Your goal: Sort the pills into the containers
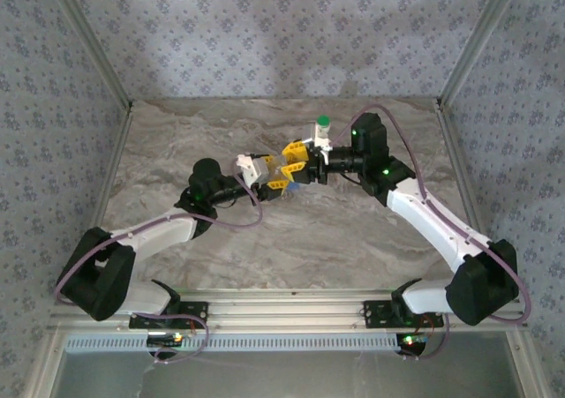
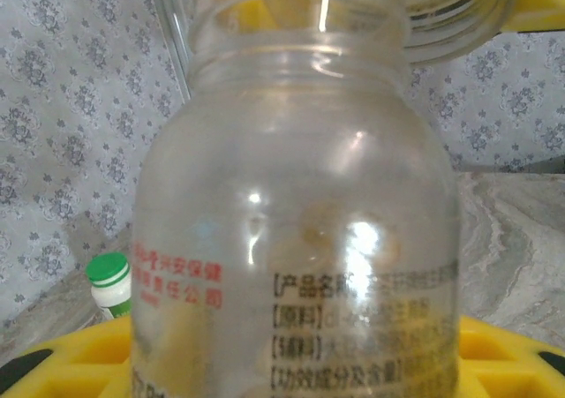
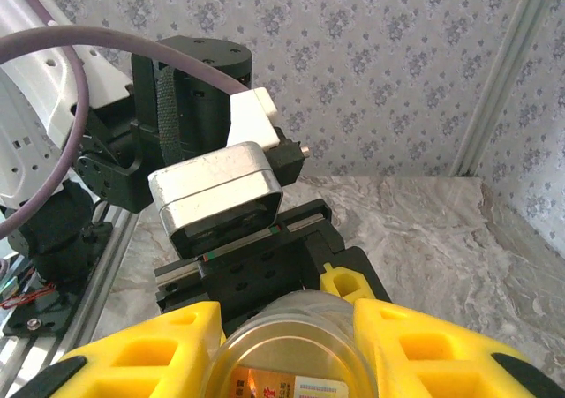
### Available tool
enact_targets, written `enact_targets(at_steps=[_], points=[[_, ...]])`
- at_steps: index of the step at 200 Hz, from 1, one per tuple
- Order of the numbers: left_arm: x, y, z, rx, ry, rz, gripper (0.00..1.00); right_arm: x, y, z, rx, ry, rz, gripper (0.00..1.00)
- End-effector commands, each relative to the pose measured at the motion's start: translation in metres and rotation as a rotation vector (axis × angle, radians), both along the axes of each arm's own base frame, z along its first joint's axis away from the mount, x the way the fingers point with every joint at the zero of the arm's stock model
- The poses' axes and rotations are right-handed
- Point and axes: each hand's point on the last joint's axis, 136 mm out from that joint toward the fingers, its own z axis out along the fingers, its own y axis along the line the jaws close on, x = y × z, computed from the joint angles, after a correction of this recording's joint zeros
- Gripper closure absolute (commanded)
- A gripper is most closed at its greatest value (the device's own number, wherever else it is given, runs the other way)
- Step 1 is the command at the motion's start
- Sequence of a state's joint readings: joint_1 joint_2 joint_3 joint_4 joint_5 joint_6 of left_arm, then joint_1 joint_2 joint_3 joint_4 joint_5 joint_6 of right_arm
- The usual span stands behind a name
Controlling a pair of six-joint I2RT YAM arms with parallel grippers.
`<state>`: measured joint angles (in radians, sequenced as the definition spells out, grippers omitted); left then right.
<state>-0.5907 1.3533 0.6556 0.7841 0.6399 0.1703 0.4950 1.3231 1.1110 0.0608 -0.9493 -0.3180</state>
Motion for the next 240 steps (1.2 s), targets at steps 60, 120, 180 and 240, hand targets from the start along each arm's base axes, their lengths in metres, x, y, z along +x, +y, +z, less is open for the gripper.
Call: enact_targets(at_steps=[60, 120, 180, 240], points=[[-0.028, -0.01, 0.036, -0.052, -0.128, -0.128, 0.97, 0.025, -0.006, 0.004, 0.045, 0.015, -0.123, 1.0], [-0.025, -0.01, 0.036, -0.048, -0.119, -0.115, 0.97, 0.027, -0.013, 0.014, 0.067, 0.008, -0.169, 1.0], [-0.024, -0.01, 0.037, -0.048, -0.119, -0.106, 0.97, 0.01, -0.017, 0.022, 0.073, 0.006, -0.106, 1.0], [-0.029, -0.012, 0.039, -0.045, -0.126, -0.13, 0.97, -0.012, 0.0, -0.009, -0.042, 0.038, 0.048, 1.0]])
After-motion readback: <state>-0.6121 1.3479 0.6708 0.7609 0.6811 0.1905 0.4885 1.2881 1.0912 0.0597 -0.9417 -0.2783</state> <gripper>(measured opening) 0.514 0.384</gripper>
